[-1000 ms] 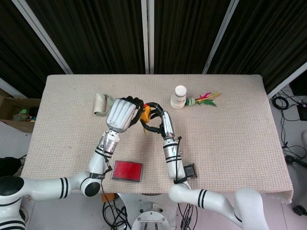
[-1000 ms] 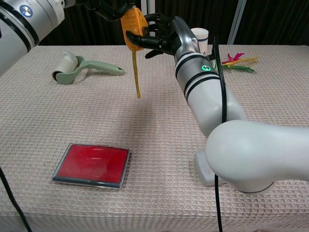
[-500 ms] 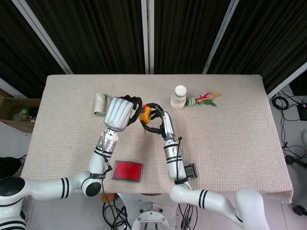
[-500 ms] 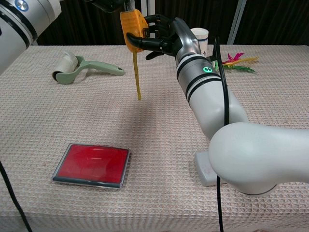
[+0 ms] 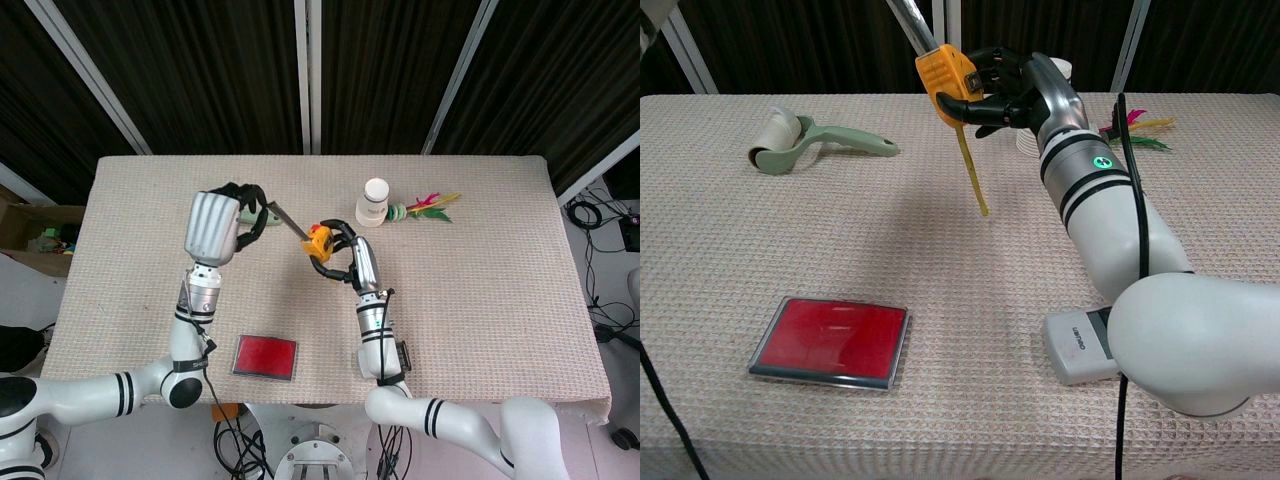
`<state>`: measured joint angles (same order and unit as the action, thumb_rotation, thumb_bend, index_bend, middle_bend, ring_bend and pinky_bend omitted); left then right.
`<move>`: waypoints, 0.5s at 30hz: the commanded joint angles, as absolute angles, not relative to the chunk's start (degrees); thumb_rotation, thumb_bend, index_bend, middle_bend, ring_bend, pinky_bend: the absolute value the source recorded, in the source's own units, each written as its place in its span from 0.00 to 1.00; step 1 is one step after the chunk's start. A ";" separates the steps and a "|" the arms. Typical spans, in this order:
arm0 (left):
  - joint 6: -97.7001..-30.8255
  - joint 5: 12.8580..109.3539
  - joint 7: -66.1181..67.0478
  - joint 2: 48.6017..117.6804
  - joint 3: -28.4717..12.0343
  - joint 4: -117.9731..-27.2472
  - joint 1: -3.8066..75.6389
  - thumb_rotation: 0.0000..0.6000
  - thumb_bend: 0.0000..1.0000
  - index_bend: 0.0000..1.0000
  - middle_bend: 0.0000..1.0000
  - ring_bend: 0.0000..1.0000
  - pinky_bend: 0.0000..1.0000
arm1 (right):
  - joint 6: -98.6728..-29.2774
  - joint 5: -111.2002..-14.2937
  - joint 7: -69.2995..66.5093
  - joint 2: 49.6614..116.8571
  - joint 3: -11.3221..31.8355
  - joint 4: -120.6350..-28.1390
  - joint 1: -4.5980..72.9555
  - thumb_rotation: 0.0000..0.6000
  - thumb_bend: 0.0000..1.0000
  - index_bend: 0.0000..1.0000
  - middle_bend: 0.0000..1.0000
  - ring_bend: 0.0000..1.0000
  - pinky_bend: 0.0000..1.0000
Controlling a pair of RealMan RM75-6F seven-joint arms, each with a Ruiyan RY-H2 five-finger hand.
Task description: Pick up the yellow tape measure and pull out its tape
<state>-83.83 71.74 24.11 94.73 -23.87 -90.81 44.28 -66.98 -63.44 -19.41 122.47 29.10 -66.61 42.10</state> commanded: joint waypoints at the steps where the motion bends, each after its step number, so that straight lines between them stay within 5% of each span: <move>1: -85.36 71.53 23.26 93.76 -25.16 -91.61 43.23 1.00 0.54 0.65 0.64 0.60 0.79 | -67.50 -63.83 -19.34 121.91 27.81 -66.24 40.77 1.00 0.35 0.88 0.72 0.64 0.50; 15: -88.77 69.91 17.84 90.75 -28.13 -91.52 39.56 1.00 0.54 0.65 0.64 0.61 0.79 | -69.11 -65.30 -20.97 120.34 25.86 -66.56 36.89 1.00 0.36 0.88 0.72 0.64 0.50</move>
